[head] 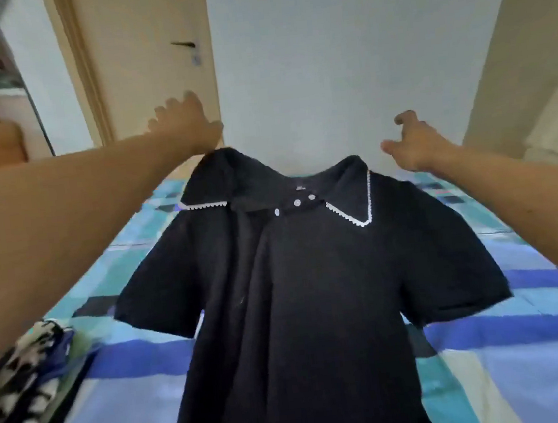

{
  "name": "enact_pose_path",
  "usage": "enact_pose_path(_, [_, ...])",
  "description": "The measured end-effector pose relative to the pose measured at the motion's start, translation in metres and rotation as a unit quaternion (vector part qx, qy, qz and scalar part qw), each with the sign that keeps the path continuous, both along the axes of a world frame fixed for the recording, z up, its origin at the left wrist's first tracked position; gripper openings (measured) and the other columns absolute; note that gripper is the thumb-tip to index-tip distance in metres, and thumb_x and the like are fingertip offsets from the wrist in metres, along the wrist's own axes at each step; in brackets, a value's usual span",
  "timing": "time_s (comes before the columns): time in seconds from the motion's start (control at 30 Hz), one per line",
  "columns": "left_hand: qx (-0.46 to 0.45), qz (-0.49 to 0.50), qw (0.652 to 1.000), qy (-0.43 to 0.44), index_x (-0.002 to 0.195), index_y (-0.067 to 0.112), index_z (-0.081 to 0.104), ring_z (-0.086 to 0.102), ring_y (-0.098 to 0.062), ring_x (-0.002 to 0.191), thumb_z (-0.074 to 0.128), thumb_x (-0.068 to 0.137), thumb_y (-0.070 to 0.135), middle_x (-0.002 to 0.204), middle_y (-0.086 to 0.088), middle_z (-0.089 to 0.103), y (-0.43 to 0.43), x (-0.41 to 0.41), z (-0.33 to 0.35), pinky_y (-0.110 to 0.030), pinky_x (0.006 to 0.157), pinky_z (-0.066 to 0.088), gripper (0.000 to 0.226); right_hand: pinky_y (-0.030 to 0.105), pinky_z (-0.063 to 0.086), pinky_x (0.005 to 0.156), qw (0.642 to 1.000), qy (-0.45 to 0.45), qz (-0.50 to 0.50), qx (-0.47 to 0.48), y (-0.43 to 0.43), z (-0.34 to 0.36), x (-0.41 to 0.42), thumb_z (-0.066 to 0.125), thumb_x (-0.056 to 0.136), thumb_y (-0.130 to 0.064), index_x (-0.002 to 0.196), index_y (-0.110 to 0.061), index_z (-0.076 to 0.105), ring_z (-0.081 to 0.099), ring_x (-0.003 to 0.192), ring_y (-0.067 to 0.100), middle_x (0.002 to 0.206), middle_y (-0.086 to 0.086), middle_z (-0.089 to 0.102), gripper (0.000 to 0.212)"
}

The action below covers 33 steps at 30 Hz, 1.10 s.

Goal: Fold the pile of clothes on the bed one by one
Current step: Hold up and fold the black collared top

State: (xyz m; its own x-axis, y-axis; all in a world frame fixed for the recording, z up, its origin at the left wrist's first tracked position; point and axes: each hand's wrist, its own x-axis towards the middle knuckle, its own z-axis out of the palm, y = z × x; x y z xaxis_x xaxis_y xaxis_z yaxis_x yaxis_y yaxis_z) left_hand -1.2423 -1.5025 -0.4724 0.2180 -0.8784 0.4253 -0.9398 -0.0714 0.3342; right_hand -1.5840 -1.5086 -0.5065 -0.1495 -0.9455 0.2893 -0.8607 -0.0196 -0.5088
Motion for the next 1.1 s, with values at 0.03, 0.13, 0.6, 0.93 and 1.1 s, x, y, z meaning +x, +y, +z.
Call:
enact_pose_path(0.03, [0.043, -0.049, 0.998, -0.012, 0.138, 0.012, 0.047, 0.048, -0.038, 0.127, 0.059, 0.093, 0.044, 0.138, -0.018, 0.050, 0.009, -0.009, -0.028, -0.045, 0.106, 0.040, 0.057, 0.038, 0.040, 0.094, 0.999, 0.015, 0.023, 0.031, 0.001, -0.026, 0.004, 0.059, 0.098, -0.033, 0.150, -0.012, 0.028, 0.053, 0.115, 0.037, 0.139, 0.024, 0.045, 0.064])
enact_pose_path(0.13, [0.190, -0.214, 0.957, -0.040, 0.115, 0.011, 0.065, 0.056, -0.028, 0.114, 0.060, 0.094, 0.040, 0.122, -0.011, 0.062, 0.055, -0.028, -0.114, -0.034, 0.096, 0.043, 0.036, 0.034, 0.040, 0.087, 0.985, 0.016, 0.107, 0.137, 0.041, -0.101, 0.013, 0.065, 0.094, -0.038, 0.145, -0.021, 0.034, 0.056, 0.104, 0.029, 0.123, 0.009, 0.055, 0.062])
enact_pose_path(0.6, [0.317, -0.296, 0.878, -0.201, 0.111, 0.032, 0.037, 0.046, -0.012, 0.093, 0.072, 0.061, 0.072, 0.104, 0.016, 0.041, 0.233, -0.005, -0.270, -0.035, 0.079, 0.051, 0.074, 0.028, 0.040, 0.076, 0.873, 0.268, 0.362, 0.188, 0.240, -0.231, 0.023, 0.075, 0.061, -0.061, 0.098, -0.036, 0.033, 0.037, 0.093, 0.009, 0.111, -0.014, 0.029, 0.060])
enact_pose_path(0.93, [0.184, -0.316, 0.918, 0.151, 0.109, 0.027, 0.043, 0.064, -0.016, 0.080, 0.059, 0.072, -0.021, 0.099, 0.000, 0.061, 0.212, 0.038, -0.241, -0.033, 0.070, 0.054, 0.063, 0.035, 0.046, 0.067, 0.956, -0.094, 0.267, 0.081, 0.221, -0.219, -0.008, 0.059, 0.098, -0.014, 0.072, -0.013, 0.058, 0.054, 0.064, 0.011, 0.066, -0.003, 0.056, 0.026])
enact_pose_path(1.1, [0.165, -0.347, 0.919, 0.092, 0.087, 0.026, 0.060, 0.064, -0.008, 0.081, 0.060, 0.073, -0.024, 0.096, 0.002, 0.061, 0.210, 0.077, -0.211, -0.011, 0.065, 0.045, 0.052, 0.024, 0.052, 0.073, 0.941, -0.216, 0.216, 0.143, 0.216, -0.200, -0.046, 0.053, 0.097, -0.001, 0.084, 0.010, 0.067, 0.062, 0.073, 0.016, 0.081, 0.025, 0.066, 0.021])
